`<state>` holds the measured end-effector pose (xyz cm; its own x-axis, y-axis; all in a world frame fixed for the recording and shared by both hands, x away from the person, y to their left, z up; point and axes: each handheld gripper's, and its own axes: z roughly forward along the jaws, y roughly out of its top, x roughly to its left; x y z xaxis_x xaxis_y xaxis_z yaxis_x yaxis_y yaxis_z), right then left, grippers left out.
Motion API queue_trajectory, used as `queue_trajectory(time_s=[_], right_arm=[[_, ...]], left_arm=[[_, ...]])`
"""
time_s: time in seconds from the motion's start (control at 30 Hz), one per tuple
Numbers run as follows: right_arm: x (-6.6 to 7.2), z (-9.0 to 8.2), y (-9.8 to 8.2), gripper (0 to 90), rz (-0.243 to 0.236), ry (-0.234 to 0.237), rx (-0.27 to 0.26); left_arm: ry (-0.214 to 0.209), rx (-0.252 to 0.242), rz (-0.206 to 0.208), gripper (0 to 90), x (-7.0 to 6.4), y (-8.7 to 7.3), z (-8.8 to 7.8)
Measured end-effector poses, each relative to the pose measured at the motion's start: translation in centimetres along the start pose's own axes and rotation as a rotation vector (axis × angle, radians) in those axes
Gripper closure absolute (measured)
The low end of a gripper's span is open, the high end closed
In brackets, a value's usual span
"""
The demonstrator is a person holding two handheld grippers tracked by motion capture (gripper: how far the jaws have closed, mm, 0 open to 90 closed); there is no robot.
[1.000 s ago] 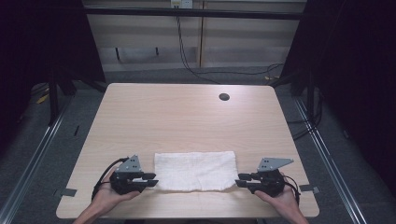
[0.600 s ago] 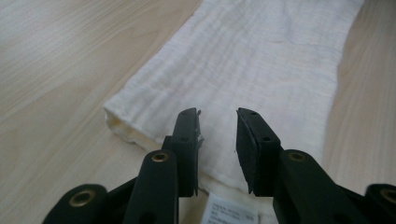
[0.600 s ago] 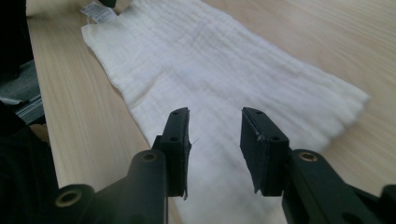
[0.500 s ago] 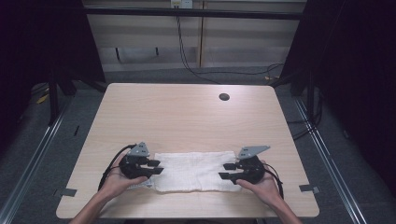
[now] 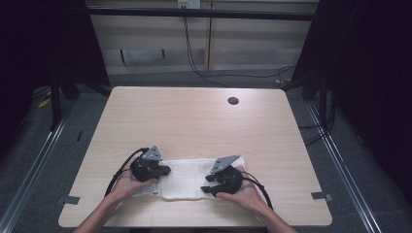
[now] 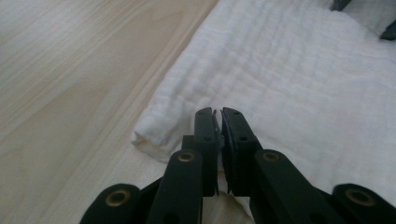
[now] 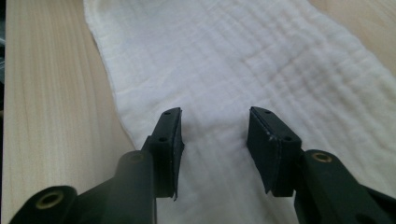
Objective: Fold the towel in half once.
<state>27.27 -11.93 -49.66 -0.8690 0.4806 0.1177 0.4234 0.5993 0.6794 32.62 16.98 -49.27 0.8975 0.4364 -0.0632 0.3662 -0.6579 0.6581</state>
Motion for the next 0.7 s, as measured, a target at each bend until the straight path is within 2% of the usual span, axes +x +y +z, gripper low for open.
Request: queue_trajectory(time_s=[0.13, 0.2, 0.23, 0.33, 0.5, 0.57, 0.63, 0.7], right_arm=[[0.0, -0.4, -0.3, 74.0, -0.011, -0.044, 0.009], [-0.4, -0.9, -0.5, 83.2, 0.004, -0.041, 0.026], [-0.5, -1.1, -0.7, 84.6, 0.014, -0.048, 0.031], [-0.7, -1.6, -1.3, 85.6, 0.023, -0.046, 0.027], [-0.8, -2.4, -2.1, 85.6, 0.042, -0.042, 0.022], [-0.7, -2.7, -2.4, 85.2, 0.046, -0.054, 0.026], [-0.7, -2.9, -2.6, 82.9, 0.052, -0.05, 0.021], [-0.6, -3.0, -2.6, 79.9, 0.035, -0.052, 0.028]], left_arm=[[0.007, -0.015, -0.015, 88.2, -0.5, 0.2, 0.4], [-0.024, -0.024, -0.023, 88.7, -0.6, 0.3, 0.6], [-0.03, -0.036, -0.036, 88.9, -0.7, 0.3, 0.8], [-0.045, -0.028, -0.022, 89.0, -1.1, 0.7, 1.1], [-0.071, -0.045, -0.035, 88.9, -1.6, 0.8, 1.5], [-0.073, -0.054, -0.046, 88.8, -1.9, 0.9, 1.6], [-0.072, -0.03, -0.026, 88.6, -2.2, 1.0, 1.5], [-0.089, -0.023, -0.001, 86.6, -2.2, 1.1, 1.5]])
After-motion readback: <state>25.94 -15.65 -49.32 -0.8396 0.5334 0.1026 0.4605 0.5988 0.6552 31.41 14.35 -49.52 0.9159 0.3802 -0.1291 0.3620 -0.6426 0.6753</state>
